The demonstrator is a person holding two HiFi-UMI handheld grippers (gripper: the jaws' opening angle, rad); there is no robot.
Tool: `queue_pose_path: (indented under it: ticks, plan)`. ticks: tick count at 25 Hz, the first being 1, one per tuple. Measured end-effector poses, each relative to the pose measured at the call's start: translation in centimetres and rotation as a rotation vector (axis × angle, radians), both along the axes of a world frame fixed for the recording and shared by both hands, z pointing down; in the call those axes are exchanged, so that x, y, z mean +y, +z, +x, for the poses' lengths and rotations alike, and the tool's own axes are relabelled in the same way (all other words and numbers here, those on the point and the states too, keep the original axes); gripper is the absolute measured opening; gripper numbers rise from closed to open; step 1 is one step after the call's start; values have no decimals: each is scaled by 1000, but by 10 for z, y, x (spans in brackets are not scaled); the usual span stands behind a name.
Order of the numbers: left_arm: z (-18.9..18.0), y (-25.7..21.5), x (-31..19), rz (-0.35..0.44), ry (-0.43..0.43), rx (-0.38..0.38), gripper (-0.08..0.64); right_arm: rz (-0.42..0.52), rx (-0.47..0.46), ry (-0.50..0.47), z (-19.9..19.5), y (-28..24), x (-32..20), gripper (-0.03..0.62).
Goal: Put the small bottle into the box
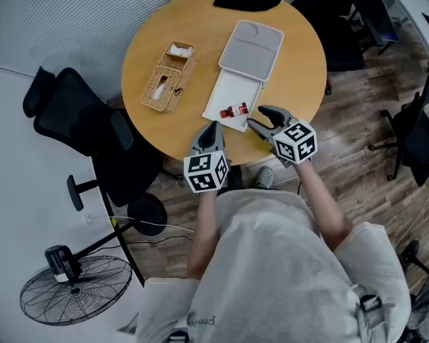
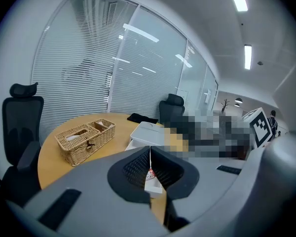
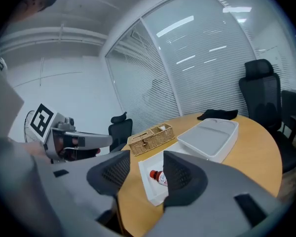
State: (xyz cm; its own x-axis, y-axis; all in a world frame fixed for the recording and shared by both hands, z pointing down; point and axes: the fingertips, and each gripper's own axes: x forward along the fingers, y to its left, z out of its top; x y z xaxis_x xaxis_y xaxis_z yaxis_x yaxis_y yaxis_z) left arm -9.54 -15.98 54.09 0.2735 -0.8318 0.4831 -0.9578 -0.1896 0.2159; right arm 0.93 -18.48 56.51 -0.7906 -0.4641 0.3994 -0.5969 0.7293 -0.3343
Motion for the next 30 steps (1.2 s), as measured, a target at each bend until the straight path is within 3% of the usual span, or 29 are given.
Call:
queue_pose_path:
  ticks: [7, 12, 21, 30]
  plan:
    - [16, 2, 11, 8, 20, -11, 29, 17, -104, 124, 5, -6, 18, 209]
    - [18, 5, 23, 3, 1, 7, 29, 33, -73, 170, 11, 0, 30, 204]
    - [9, 15, 37, -3, -53, 28, 28, 32, -44, 168, 16, 13, 45, 198]
    - [11, 12, 39, 10, -55, 22, 29, 36, -50, 202, 25, 12, 45, 179]
